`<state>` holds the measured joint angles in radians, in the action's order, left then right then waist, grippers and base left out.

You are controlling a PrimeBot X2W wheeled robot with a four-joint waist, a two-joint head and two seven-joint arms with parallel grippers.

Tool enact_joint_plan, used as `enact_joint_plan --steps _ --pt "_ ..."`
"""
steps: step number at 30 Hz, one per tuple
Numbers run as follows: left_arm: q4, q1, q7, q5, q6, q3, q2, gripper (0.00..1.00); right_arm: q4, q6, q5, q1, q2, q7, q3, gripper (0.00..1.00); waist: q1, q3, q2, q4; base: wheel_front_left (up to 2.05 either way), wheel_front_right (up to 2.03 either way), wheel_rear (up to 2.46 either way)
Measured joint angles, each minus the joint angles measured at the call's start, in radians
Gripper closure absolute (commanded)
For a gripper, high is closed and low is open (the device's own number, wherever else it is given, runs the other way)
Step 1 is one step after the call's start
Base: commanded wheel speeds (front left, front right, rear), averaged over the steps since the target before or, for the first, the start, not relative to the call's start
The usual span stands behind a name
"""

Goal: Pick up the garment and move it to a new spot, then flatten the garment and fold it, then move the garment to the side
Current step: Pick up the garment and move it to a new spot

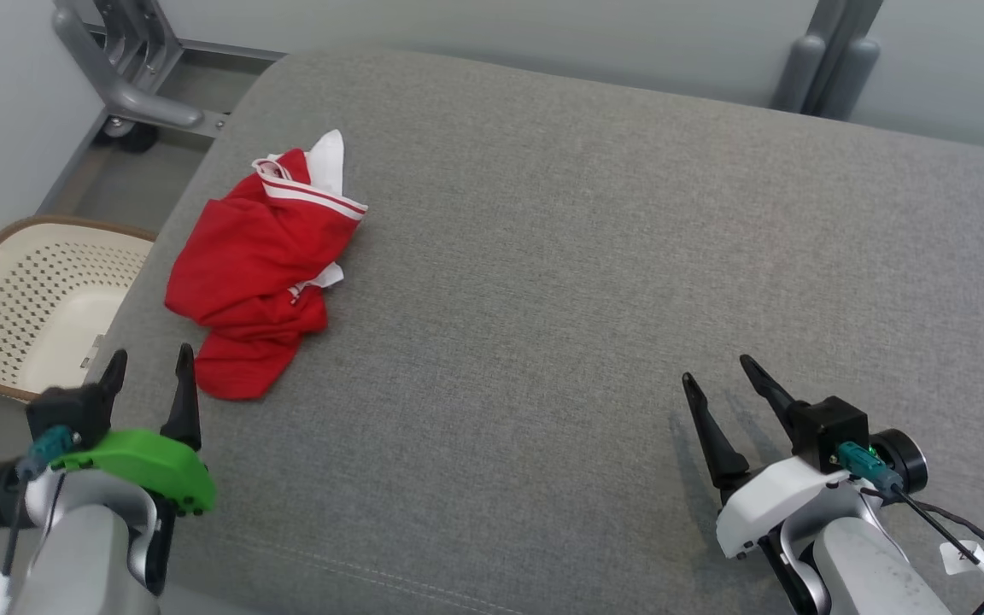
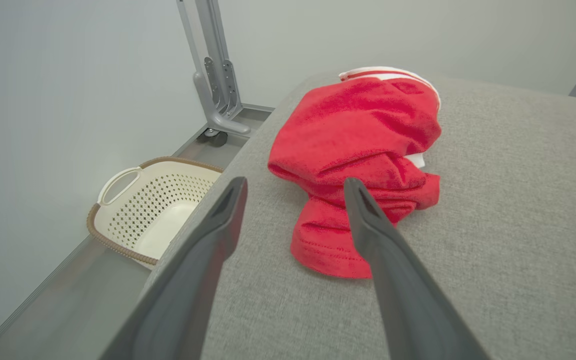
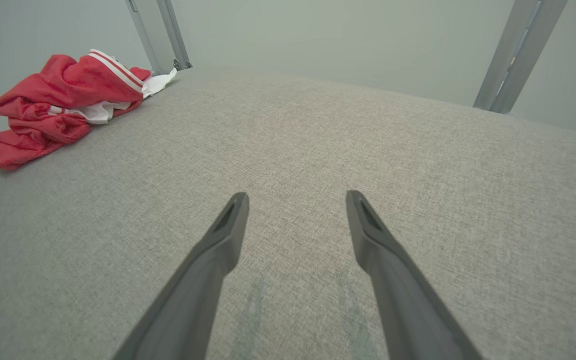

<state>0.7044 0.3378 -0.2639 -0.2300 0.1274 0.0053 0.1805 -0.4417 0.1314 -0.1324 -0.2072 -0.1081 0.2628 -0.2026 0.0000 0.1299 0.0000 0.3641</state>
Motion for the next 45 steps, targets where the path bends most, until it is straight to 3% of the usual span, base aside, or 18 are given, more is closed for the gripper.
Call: enact_joint_plan --steps 4,11,18,25,26,27,28,36,45 --pt "0.063 0.147 0.022 -0.099 0.001 -0.131 0.094 0.0 0.013 0.0 0.006 -0.026 -0.018 0.0 0.003 0.0 0.0001 0.049 0.0 -0.042 0.0 0.0 0.0" --pt "0.141 0.247 0.101 -0.215 0.001 -0.252 0.212 0.0 0.026 0.0 0.005 -0.058 -0.038 0.0 -0.007 0.0 0.0002 0.111 0.0 -0.113 0.0 0.0 0.0" --pt "0.243 0.294 0.17 -0.297 0.002 -0.288 0.263 0.0 0.058 0.0 0.002 -0.09 -0.05 0.0 -0.004 0.0 0.0002 0.173 0.0 -0.192 0.0 0.0 0.0" --pt "0.353 0.328 0.216 -0.355 0.0 -0.27 0.26 0.0 0.078 0.0 -0.002 -0.092 -0.056 0.0 0.013 0.0 0.0001 0.223 0.0 -0.268 0.0 0.0 0.0" --pt "0.362 0.332 0.212 -0.362 0.0 -0.268 0.256 0.42 0.08 0.0 -0.002 -0.092 -0.056 0.0 0.016 0.0 0.0001 0.228 0.0 -0.278 0.0 0.0 0.0" --pt "0.367 0.333 0.213 -0.369 -0.001 -0.27 0.255 0.94 0.08 0.0 -0.002 -0.092 -0.056 0.0 0.019 0.0 0.0001 0.233 0.0 -0.286 0.0 0.0 0.0" --pt "0.372 0.335 0.208 -0.379 -0.001 -0.269 0.254 1.0 0.081 0.0 -0.003 -0.092 -0.055 0.0 0.02 0.0 0.0001 0.237 0.0001 -0.293 0.0 0.0 0.0" --pt "0.36 0.332 0.087 -0.381 -0.004 -0.331 0.218 1.0 0.079 0.0 -0.016 -0.09 -0.03 0.0 0.027 0.0 0.0001 0.221 0.0 -0.315 0.0 0.0 0.0" --pt "0.237 0.306 0.007 -0.347 0.0 -0.444 0.155 1.0 0.062 0.0 -0.029 -0.084 0.003 0.0 0.02 0.0 0.0 0.156 0.0 -0.307 0.0 0.0 0.0"
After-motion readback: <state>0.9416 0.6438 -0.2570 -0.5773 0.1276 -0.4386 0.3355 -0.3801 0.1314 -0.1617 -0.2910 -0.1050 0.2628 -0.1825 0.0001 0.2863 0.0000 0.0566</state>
